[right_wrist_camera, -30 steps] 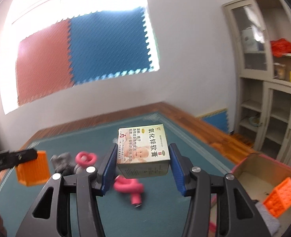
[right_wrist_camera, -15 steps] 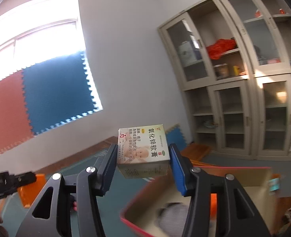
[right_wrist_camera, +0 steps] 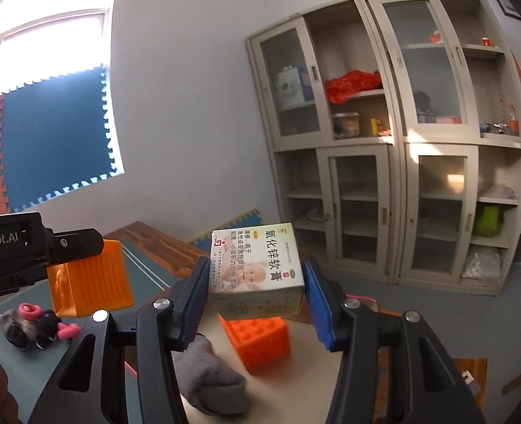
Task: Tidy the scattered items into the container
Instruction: 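Carry pale cube and ointment box into the red tin, opening both grippers, then withdraw both grippers from the tin back over the remaining items, then grasp striped sock bundle with left gripper while right gripper grasps pink knotted tube, then carry sock bundle and pink tube into the red tin, opening both grippers, then lift both open grippers out of the red tin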
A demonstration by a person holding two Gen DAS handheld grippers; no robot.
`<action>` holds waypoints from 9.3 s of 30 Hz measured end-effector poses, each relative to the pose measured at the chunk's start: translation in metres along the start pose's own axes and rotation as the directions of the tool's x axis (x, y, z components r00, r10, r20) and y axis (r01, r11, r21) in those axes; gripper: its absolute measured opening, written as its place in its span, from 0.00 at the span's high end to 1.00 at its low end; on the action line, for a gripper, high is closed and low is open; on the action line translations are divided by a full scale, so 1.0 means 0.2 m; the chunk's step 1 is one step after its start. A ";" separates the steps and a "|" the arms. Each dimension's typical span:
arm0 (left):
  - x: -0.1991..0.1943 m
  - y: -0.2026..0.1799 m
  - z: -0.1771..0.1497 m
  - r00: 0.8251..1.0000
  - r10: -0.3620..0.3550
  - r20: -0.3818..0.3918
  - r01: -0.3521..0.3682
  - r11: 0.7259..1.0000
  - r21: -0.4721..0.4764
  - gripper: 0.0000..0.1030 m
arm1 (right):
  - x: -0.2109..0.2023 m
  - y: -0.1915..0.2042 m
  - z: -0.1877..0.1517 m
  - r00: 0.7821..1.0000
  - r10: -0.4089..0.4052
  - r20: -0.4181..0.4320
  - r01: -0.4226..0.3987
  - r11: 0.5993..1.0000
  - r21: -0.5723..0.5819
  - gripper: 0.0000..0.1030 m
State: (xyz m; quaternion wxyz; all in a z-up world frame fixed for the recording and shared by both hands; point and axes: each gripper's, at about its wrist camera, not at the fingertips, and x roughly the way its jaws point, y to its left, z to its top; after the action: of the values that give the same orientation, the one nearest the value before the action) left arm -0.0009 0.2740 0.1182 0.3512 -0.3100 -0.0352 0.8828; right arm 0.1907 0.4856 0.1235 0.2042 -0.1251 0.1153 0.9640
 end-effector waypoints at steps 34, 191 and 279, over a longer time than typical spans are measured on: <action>-0.32 0.89 0.03 0.933 0.360 -0.006 -0.346 0.890 -0.297 0.17 | 0.11 0.62 0.05 0.895 0.415 -0.164 -0.432 0.897 -0.091 0.19; 0.09 0.05 -0.06 0.993 -0.016 -0.115 0.013 0.999 -0.029 0.53 | 0.04 -0.13 0.06 0.991 0.086 -0.104 -0.087 0.996 -0.001 0.45; 0.00 0.30 -0.05 0.991 0.037 -0.126 -0.056 0.987 -0.153 0.25 | 0.21 -0.01 0.01 0.955 -0.009 -0.298 -0.060 0.973 -0.224 0.21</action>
State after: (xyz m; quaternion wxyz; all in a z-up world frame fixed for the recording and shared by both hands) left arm -0.0308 0.2277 0.0924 0.3069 -0.3908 -0.0752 0.8646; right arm 0.1546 0.5030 0.1137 0.1561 -0.2898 0.0337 0.9437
